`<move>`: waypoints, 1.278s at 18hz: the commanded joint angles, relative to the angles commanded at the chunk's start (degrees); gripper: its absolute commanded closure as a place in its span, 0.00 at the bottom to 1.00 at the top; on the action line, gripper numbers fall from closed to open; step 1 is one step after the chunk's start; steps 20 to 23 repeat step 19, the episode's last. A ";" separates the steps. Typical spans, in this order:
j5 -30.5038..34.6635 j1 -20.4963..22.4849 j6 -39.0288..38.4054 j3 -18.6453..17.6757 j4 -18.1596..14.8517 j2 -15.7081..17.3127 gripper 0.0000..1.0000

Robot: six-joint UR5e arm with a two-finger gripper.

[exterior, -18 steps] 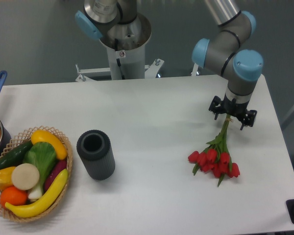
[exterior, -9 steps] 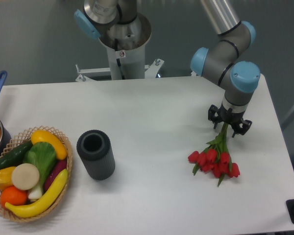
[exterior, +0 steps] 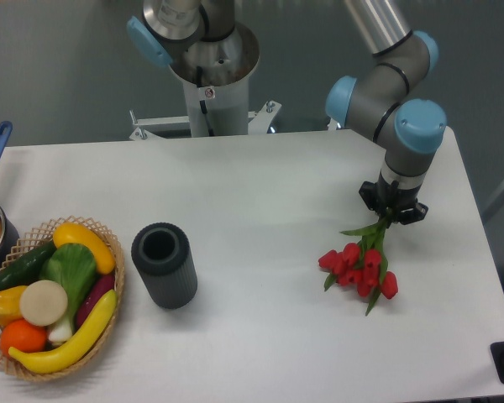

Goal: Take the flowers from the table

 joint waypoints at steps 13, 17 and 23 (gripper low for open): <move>-0.18 1.14 -0.36 6.86 -13.18 6.59 1.00; -0.09 1.14 -0.19 6.95 -15.90 8.53 1.00; -0.09 1.14 -0.19 7.38 -17.31 8.79 1.00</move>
